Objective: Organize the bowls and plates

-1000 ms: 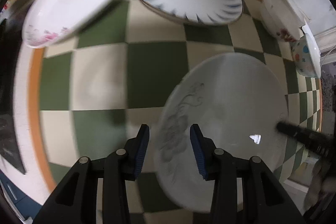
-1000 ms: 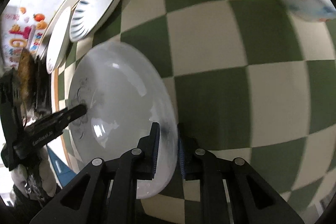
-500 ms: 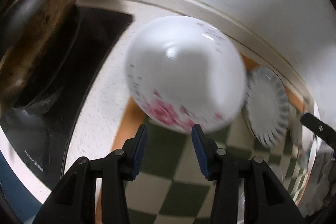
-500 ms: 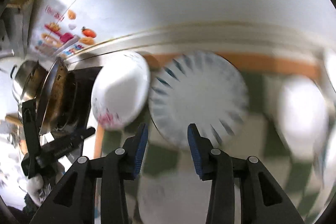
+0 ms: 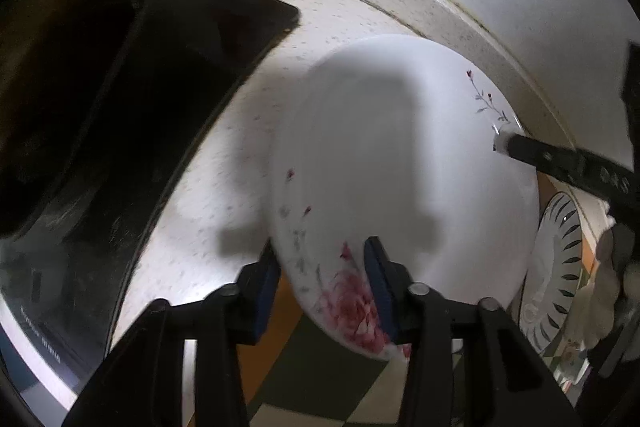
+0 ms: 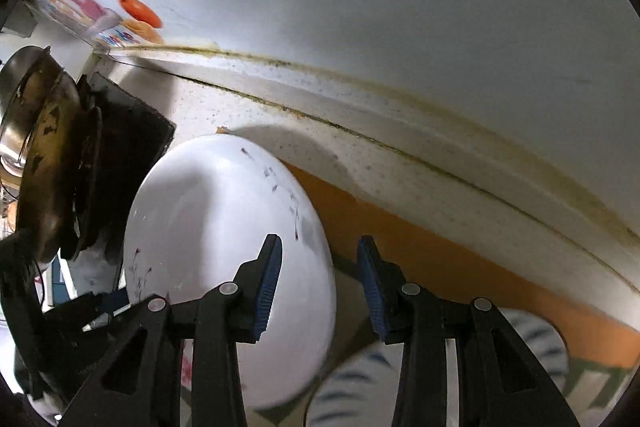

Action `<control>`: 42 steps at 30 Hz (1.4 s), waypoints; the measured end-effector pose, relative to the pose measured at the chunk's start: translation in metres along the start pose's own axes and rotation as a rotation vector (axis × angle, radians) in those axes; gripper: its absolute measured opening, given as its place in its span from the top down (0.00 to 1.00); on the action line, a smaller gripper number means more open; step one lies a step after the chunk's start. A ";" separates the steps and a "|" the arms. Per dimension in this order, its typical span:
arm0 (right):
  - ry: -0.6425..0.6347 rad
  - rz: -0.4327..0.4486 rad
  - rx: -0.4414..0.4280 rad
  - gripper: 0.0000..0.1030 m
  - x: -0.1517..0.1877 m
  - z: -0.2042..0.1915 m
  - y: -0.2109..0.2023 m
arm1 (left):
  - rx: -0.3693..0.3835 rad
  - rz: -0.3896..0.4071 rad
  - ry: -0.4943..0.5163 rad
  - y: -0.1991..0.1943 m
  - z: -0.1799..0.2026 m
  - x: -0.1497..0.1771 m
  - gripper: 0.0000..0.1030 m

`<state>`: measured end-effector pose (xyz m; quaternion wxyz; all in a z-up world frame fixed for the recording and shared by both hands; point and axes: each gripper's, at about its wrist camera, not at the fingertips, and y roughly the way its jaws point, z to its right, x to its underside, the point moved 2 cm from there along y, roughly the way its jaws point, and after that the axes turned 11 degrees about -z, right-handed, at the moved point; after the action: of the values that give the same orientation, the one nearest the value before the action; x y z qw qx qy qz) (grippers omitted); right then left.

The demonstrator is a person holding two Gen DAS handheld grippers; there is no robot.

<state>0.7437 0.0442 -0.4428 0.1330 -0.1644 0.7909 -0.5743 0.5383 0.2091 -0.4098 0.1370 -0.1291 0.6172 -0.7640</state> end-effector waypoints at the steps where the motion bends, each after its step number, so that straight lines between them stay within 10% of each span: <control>1: -0.001 -0.010 -0.005 0.60 -0.003 0.002 0.004 | -0.015 0.006 0.008 0.002 0.001 -0.001 0.66; 4: -0.019 -0.036 -0.064 0.78 -0.008 0.005 0.017 | -0.013 0.028 0.014 0.002 0.001 -0.004 0.68; 21: 0.025 0.054 -0.118 0.85 0.045 0.024 -0.024 | 0.028 0.062 0.060 -0.037 0.016 0.016 0.68; 42: 0.304 0.265 -0.152 0.85 0.295 0.082 -0.150 | 0.067 0.057 0.419 -0.096 0.117 0.142 0.68</control>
<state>0.5235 -0.1914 -0.3313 0.0737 0.0198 0.8576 -0.5086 0.4440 0.0697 -0.2882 0.0313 0.0548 0.6099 -0.7900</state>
